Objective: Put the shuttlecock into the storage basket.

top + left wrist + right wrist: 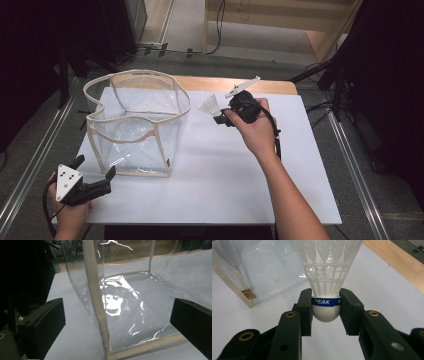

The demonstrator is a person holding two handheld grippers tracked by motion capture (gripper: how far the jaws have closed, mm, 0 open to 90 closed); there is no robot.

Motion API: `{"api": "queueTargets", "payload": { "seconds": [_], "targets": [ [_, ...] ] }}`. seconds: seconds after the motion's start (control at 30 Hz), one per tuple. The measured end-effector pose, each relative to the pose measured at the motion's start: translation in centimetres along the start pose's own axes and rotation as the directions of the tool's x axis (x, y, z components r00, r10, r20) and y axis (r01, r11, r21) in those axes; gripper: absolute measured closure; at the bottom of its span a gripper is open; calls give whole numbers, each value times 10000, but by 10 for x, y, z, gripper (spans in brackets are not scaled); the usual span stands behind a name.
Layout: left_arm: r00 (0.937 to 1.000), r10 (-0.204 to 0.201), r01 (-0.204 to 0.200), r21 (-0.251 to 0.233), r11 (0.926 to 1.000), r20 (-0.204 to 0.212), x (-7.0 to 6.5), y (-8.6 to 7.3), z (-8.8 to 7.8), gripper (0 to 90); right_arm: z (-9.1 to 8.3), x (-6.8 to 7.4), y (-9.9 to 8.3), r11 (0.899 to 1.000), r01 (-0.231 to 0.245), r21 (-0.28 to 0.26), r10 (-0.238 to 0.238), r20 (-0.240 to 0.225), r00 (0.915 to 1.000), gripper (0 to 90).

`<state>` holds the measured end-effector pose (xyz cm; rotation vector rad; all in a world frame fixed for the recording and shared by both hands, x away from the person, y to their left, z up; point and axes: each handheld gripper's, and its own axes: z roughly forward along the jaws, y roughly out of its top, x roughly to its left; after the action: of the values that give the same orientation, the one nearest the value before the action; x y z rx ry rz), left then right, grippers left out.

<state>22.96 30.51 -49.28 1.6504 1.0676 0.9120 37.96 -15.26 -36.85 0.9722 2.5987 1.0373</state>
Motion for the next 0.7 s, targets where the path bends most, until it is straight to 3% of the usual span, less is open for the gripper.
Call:
{"api": "queueTargets", "payload": {
  "seconds": [0.7],
  "targets": [
    [10000,9,-9,-1,10000,9,0,0,0,3,-17,-2,18,9980,-8,-638,5,-35,10000,626]
  ]
}}
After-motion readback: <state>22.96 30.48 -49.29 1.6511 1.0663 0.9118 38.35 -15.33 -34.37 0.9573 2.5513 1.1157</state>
